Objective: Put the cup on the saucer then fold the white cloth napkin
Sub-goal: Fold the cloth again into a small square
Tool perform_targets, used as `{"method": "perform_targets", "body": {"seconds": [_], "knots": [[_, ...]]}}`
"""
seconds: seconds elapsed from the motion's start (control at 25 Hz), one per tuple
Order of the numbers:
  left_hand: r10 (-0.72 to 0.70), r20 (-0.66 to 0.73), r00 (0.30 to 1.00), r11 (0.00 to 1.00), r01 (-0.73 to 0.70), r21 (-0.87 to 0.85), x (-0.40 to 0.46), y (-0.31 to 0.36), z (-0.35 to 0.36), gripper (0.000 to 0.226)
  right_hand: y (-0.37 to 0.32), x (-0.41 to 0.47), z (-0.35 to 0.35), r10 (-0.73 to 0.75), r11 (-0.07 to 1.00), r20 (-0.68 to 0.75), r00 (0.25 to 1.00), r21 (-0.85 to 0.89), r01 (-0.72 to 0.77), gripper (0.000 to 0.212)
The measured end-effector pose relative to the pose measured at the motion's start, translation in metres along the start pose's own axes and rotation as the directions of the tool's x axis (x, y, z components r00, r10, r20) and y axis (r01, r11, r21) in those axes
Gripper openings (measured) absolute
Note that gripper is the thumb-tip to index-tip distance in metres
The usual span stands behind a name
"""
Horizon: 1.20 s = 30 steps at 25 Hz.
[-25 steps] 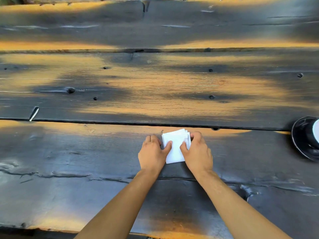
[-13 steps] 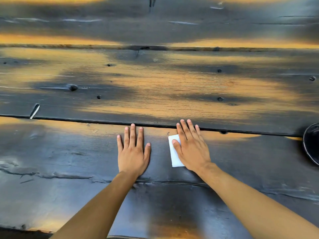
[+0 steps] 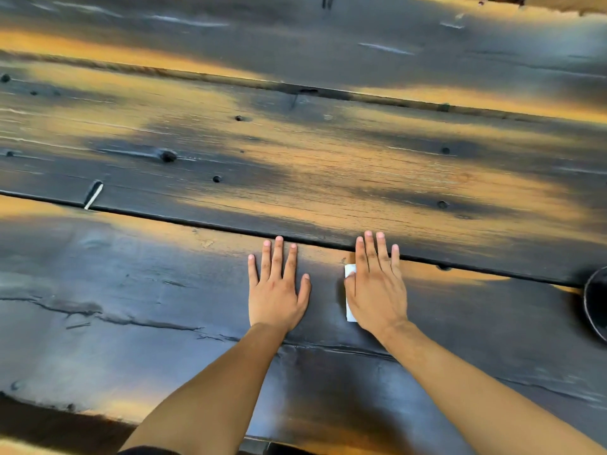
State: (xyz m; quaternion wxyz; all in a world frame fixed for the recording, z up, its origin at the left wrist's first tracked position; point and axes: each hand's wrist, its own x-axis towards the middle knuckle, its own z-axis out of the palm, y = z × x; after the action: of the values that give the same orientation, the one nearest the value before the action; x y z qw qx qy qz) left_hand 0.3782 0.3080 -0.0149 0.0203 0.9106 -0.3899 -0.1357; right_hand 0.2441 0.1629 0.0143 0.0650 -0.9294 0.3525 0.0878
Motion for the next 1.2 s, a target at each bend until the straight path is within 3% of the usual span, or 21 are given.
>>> {"method": "perform_targets", "body": {"seconds": [0.2, 0.44, 0.68, 1.2], "knots": [[0.011, -0.011, 1.000, 1.000, -0.011, 0.005, 0.002, -0.001, 0.003, 0.069, -0.010, 0.005, 0.017, -0.073, 0.997, 0.045, 0.996, 0.024, 0.072, 0.073], [0.009, 0.003, 1.000, 1.000, -0.009, -0.001, 0.003, -0.001, 0.002, 0.069, -0.010, 0.007, 0.017, -0.066, 0.998, 0.072, 0.995, 0.003, 0.066, 0.077], [0.010, 0.003, 1.000, 1.000, -0.010, 0.000, 0.002, 0.000, 0.002, 0.069, 0.022, -0.004, 0.013, -0.075, 0.997, -0.011, 0.997, 0.014, 0.075, 0.071], [-0.004, 0.003, 1.000, 1.000, 0.004, 0.018, 0.000, 0.000, 0.004, 0.068, 0.026, -0.004, 0.022, -0.066, 0.996, 0.050, 0.997, 0.067, 0.063, 0.071]]}}
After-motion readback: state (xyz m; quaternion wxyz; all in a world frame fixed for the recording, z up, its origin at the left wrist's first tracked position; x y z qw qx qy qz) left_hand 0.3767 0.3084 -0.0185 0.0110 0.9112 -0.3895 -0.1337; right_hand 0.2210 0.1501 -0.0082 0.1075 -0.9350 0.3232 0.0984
